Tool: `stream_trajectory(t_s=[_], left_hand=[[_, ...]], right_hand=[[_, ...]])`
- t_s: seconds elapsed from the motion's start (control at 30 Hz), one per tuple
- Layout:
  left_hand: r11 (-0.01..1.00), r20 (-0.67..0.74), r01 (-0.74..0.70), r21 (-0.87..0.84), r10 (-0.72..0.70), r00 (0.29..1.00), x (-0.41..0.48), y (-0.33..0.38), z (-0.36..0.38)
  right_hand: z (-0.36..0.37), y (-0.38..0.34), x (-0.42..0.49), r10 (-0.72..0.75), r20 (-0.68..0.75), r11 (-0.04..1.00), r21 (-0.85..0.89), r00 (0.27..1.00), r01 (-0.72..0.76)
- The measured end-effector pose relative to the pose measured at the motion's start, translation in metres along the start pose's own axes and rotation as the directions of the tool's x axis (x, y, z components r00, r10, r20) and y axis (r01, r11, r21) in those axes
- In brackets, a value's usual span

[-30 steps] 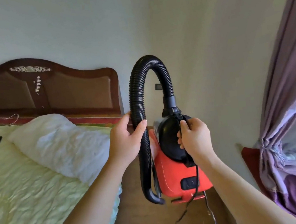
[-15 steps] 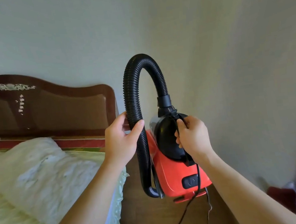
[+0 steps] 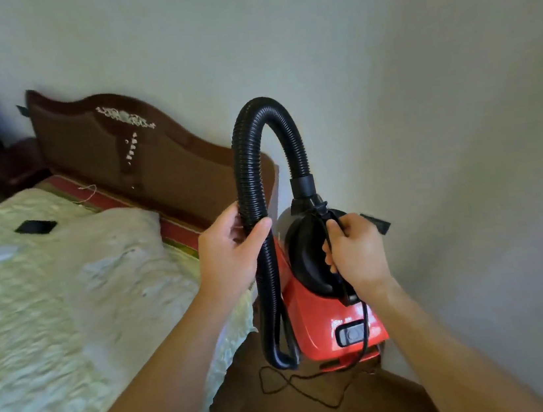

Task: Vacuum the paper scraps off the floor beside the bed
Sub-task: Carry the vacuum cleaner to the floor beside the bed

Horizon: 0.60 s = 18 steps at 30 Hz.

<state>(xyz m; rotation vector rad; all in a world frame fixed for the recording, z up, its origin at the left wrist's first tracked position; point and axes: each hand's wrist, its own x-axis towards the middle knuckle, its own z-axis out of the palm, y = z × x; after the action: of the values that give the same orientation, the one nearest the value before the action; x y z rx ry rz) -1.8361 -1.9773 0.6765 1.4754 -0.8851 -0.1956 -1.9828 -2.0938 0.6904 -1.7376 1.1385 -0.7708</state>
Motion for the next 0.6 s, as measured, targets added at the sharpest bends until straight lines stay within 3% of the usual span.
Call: stream_trajectory(t_s=[0.23,0.37,0.6], left_hand=[[0.985,-0.197,0.147,0.088,-0.128,0.972,0.018,-0.013,-0.010],[0.971,-0.345,0.190,0.144,-0.131,0.929,0.035,-0.035,-0.024],[0.958,-0.463,0.235,0.164,-0.135,0.876,0.067,-0.072,-0.041]], right_hand=[[0.041,-0.006,0.060,-0.074,0.212,0.995,-0.050,0.974,0.086],[0.078,-0.011,0.084,-0.117,0.314,0.986,-0.074,0.942,0.147],[0.131,-0.013,0.129,-0.127,0.449,0.980,-0.082,0.884,0.183]])
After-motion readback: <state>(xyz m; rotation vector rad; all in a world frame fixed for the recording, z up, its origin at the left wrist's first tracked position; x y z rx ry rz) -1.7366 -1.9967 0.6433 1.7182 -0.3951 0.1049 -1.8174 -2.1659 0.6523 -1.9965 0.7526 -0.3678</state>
